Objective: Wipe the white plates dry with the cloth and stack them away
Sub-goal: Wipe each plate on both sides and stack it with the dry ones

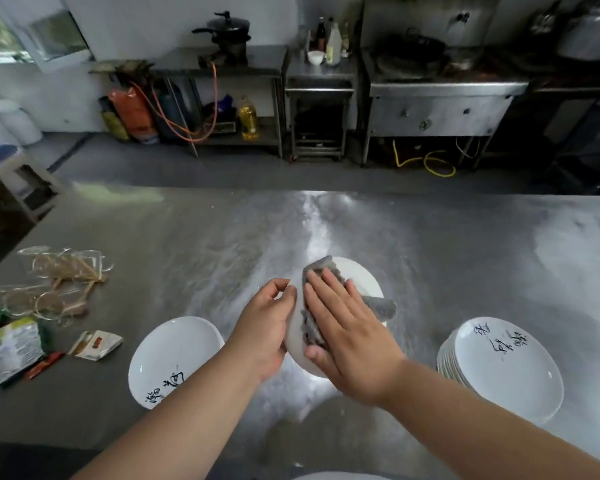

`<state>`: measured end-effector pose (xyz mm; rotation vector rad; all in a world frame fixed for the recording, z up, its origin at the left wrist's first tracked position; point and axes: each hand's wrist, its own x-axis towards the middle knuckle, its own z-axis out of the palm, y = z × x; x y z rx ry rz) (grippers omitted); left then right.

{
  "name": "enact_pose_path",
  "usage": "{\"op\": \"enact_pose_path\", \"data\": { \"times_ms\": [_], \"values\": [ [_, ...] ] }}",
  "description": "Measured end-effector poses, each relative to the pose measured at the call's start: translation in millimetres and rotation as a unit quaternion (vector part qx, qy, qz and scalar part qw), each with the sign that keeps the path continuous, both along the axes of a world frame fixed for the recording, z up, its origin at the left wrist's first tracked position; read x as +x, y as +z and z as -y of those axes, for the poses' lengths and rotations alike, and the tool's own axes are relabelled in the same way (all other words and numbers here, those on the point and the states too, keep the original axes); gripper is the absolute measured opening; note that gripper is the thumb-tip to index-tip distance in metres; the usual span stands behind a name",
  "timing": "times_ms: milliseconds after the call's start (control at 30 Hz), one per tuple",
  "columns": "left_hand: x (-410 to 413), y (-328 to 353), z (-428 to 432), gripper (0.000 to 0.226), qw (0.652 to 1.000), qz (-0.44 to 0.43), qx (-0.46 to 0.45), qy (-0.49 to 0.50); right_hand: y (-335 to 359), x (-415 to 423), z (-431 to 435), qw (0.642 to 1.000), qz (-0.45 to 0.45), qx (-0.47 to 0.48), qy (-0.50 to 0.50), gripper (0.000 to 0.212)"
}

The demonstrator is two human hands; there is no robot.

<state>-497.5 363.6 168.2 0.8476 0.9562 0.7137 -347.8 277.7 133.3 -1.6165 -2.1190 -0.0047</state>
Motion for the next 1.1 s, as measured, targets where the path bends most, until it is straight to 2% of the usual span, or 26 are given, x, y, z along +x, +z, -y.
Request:
{"op": "enact_pose_path", "data": {
  "times_ms": [67,200,367,533,700,767,900,967,1033,1100],
  "values": [
    [-3,2,-3,0.011,1.000,0.010,-0.013,0.009,10,16,-9,1.000,0.004,0.013,-0.011,0.079],
    [1,9,-14,0.020,0.998,0.018,-0.024,0.057,15,18,-18,0.995,-0.026,-0.016,-0.098,0.081],
    [1,3,-23,0.023,0.994,0.001,-0.036,0.102,-3,-3,7,0.997,0.060,-0.041,0.036,0.083],
    [3,3,-19,0.021,0.995,-0.003,-0.040,0.088,12,20,-11,0.996,0.023,-0.052,-0.066,0.089],
    [7,8,-25,0.021,0.991,0.020,-0.058,0.118,9,5,-1,0.995,0.071,-0.038,0.064,0.079],
    [5,10,-23,0.020,0.992,0.015,-0.056,0.114,10,24,-5,0.997,0.070,-0.028,0.035,0.075],
    [11,15,-21,0.016,0.991,0.008,-0.061,0.115,17,40,-9,0.997,0.014,-0.026,-0.074,0.074],
    [18,18,-21,0.016,0.990,0.019,-0.063,0.125,15,21,-4,0.999,0.005,-0.002,-0.048,0.077],
    [22,20,-23,0.017,0.989,0.035,-0.068,0.128,9,5,6,0.999,0.035,0.009,0.011,0.077],
    [22,19,-24,0.017,0.988,0.046,-0.074,0.128,8,13,8,0.998,0.063,0.021,0.021,0.072]
  ]
}}
